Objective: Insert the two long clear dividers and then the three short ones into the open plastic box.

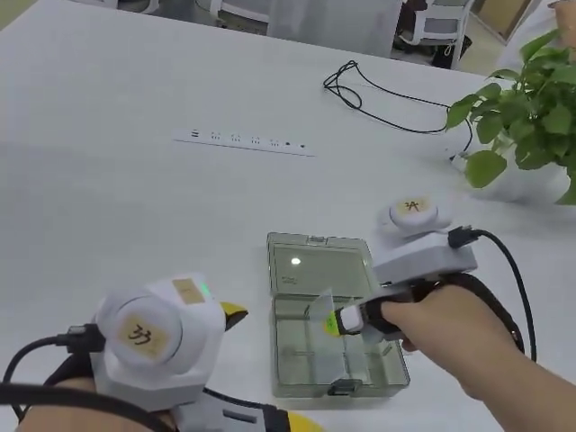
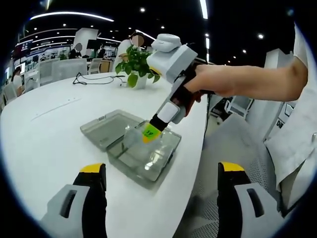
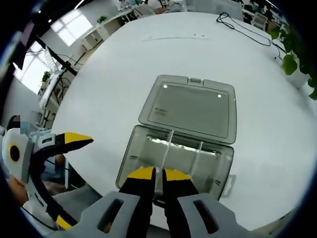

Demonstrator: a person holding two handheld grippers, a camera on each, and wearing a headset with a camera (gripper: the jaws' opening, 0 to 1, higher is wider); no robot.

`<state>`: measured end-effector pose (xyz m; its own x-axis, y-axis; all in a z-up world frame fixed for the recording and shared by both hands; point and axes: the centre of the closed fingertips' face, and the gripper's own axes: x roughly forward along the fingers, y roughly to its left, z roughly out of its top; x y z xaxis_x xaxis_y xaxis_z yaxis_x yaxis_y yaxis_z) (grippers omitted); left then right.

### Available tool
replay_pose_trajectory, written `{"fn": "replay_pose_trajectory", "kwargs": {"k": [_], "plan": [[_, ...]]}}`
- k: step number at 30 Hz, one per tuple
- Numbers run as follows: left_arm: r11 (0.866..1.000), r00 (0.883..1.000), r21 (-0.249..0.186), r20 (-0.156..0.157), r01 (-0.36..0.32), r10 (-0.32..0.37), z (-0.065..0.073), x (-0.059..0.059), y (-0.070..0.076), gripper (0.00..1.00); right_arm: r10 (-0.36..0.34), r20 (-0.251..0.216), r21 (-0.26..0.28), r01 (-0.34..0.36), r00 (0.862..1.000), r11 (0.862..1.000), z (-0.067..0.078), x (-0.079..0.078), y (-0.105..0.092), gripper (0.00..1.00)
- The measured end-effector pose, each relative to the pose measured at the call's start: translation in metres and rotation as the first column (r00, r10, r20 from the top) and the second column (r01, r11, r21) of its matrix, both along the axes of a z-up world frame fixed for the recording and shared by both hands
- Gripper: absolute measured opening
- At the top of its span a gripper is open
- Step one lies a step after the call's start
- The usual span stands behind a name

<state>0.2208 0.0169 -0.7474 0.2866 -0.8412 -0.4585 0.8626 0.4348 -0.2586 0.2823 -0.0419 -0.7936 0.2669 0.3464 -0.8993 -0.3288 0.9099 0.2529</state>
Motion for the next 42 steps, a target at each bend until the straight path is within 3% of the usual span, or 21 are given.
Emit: {"fn": "replay_pose_trajectory", "kwargs": {"k": [12, 19, 42], "plan": [[1.000, 1.000, 0.001, 0.000, 0.000, 0.000, 0.000, 0.001, 0.000, 0.95, 0.090, 0.036, -0.061, -0.088, 0.995, 0.994, -0.002, 0.000, 0.007, 0.07], [1.000, 1.000, 0.003, -0.001, -0.003, 0.003, -0.001, 0.002, 0.000, 0.96, 0.115, 0.050, -0.018, -0.114, 0.992, 0.993, -0.008, 0.001, 0.011, 0.08], [0.999, 0.999, 0.015, 0.001, -0.041, 0.041, 0.004, 0.005, 0.004, 0.96, 0.046, 0.064, 0.108, -0.053, 0.997, 0.993, -0.023, 0.000, 0.011, 0.09]]}}
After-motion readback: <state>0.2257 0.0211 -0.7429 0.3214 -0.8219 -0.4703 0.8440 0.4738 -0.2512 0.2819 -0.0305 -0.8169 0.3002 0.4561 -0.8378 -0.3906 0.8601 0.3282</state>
